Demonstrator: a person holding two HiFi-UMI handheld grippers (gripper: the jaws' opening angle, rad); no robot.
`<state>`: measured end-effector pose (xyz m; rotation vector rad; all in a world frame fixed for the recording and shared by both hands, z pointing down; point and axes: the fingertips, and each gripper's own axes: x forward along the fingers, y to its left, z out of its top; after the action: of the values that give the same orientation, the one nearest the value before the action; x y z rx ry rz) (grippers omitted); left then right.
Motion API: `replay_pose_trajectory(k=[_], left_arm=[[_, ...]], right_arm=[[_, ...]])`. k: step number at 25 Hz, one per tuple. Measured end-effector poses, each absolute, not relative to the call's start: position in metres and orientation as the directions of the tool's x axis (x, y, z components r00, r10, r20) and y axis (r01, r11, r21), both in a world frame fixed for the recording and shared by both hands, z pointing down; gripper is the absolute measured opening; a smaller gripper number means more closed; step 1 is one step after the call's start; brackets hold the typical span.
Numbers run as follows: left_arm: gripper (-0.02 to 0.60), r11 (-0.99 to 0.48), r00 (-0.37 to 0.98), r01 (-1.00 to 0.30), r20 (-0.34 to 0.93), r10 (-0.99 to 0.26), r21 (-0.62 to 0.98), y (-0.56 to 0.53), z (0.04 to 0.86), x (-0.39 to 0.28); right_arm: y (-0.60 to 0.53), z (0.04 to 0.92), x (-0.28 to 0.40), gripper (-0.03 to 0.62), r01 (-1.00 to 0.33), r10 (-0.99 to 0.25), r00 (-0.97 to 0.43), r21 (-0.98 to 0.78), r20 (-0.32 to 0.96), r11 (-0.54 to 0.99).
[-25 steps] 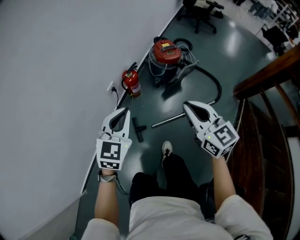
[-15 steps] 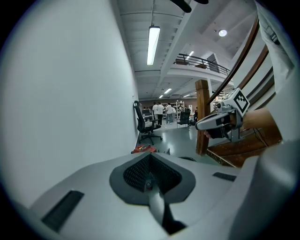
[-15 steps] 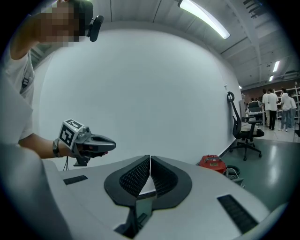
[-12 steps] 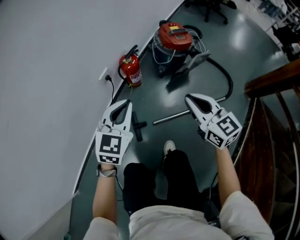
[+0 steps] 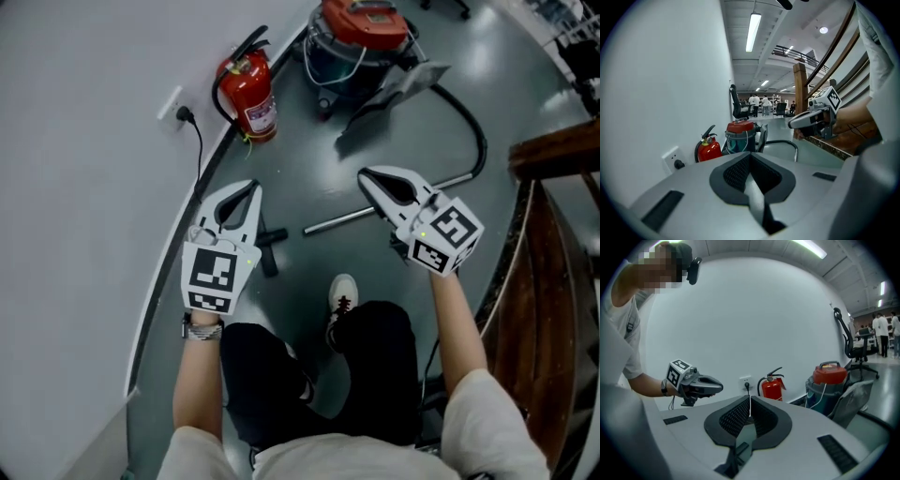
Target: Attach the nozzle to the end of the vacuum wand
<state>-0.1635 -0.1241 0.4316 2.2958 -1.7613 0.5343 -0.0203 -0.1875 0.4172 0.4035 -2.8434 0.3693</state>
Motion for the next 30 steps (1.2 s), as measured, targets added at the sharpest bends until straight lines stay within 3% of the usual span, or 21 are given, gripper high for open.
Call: replay_pose_trajectory(k=[4,13,23,30], left_arm=[[-0.002,-0.300,0.250,-0.952,0.406,-0.879,-0.062,-0.125,0.491,-0.157],[-0.002,-0.317,0.302,-0.948,0.409,-0.861,0.034,-0.120,0.591,-0.151],[-0.002,-0.339,0.357,-0.932,0.501,-0.788,0.131,-0.098,0.707,-0.144],[0.000,-0.358,0.353,-0.927,0.571,-0.741,0.108,-0.086,0.750,-0.139]], right_arm=[[-0.184,0.478,-0.024,0.029,-0.264,-0.192,-0.949,-0.297,0.249,0.918],[-0.166,0.591,-0.031,0.029,-0.199,-0.108,-0.946,-0.284,0.307,0.938],[-0.146,0.702,-0.038,0.029,-0.078,0.043,-0.912,-0.275,0.408,0.958],[-0.144,0.764,-0.027,0.029,-0.061,0.073,-0.892,-0.279,0.445,0.958]])
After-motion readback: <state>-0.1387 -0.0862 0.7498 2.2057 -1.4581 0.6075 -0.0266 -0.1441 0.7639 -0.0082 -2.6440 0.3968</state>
